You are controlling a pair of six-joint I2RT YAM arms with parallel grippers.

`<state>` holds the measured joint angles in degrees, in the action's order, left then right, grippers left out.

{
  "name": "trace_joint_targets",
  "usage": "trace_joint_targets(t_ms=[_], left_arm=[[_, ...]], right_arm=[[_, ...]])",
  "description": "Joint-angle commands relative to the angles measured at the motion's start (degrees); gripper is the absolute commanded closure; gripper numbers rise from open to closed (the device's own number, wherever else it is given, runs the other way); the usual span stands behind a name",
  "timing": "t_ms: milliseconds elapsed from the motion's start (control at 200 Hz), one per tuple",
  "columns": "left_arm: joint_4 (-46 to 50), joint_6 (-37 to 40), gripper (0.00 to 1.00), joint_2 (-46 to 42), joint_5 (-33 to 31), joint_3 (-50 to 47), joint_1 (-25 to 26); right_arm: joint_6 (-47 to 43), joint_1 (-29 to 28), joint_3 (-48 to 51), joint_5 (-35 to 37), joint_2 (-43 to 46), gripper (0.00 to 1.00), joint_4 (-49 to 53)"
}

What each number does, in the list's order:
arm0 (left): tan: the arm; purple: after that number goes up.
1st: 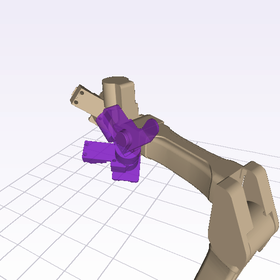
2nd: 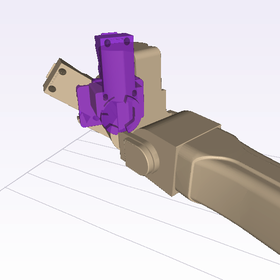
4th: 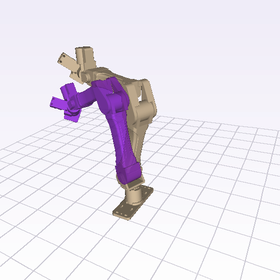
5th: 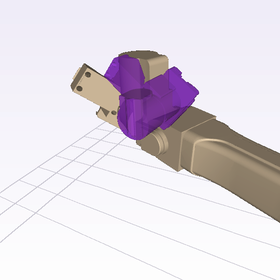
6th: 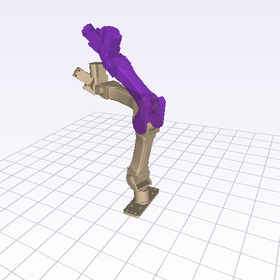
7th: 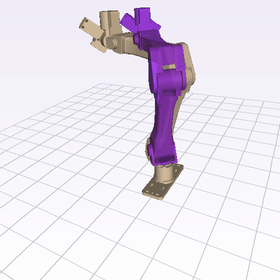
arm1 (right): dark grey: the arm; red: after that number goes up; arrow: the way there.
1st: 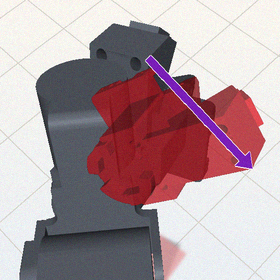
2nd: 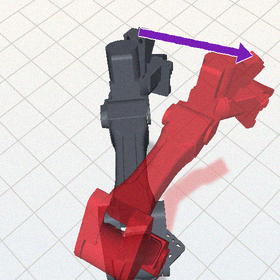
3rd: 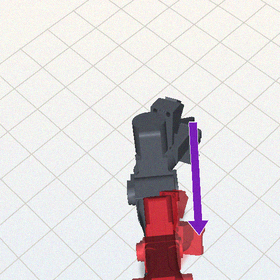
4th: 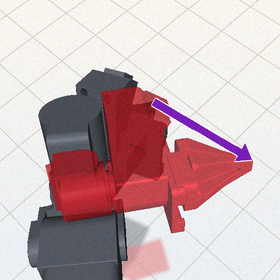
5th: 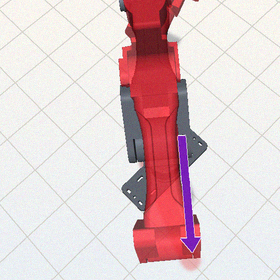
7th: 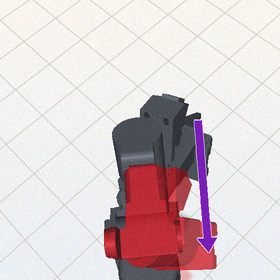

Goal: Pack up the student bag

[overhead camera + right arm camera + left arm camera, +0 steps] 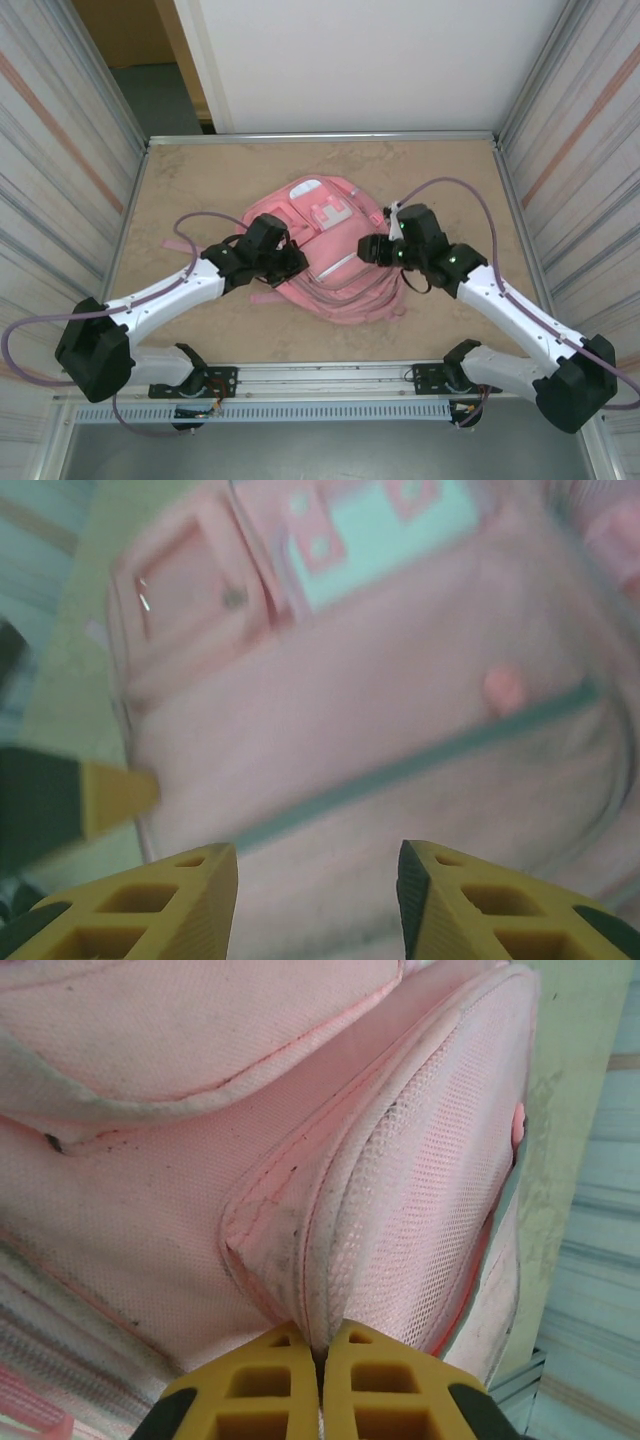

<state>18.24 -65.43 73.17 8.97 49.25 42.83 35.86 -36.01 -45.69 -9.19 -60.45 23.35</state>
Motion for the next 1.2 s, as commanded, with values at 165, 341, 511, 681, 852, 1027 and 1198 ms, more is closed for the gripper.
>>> trace_joint_targets(t_ms=[165, 341, 511, 681, 852, 1027, 1198], left_arm=[[-7.72, -12.98, 1.00, -3.88, -18.54, -4.78, 9.39], [-10.18, -18.52, 1.00, -2.35, -27.24, -5.90, 18.69], [-9.60, -21.77, 0.93, 1.38, -29.43, -4.95, 22.26], [-11.29, -23.13, 0.79, 2.06, -26.76, -8.32, 18.86], [-11.04, -16.85, 0.76, 0.79, -21.29, -9.19, 13.23], [-10.08, -14.08, 0.72, -0.40, -18.69, -10.07, 9.22], [-10.91, -13.90, 0.71, 0.72, -15.89, -11.31, 5.88]], right_arm=[[3.13, 4.74, 7.06, -5.83, -7.69, 0.51, -10.87], [-5.90, 6.59, -1.01, -16.45, -20.97, 0.64, -21.25], [-7.90, 7.18, -10.18, -16.45, -30.31, 0.65, -22.34], [-7.11, 9.68, -12.53, -15.88, -31.78, 0.60, -18.75], [-9.95, 8.82, -9.38, -8.05, -24.80, 0.58, -9.50], [-9.11, 4.76, -2.65, -2.85, -14.96, 0.57, -4.69], [-5.53, -4.61, -0.29, 0.70, -11.22, 0.57, -4.46]])
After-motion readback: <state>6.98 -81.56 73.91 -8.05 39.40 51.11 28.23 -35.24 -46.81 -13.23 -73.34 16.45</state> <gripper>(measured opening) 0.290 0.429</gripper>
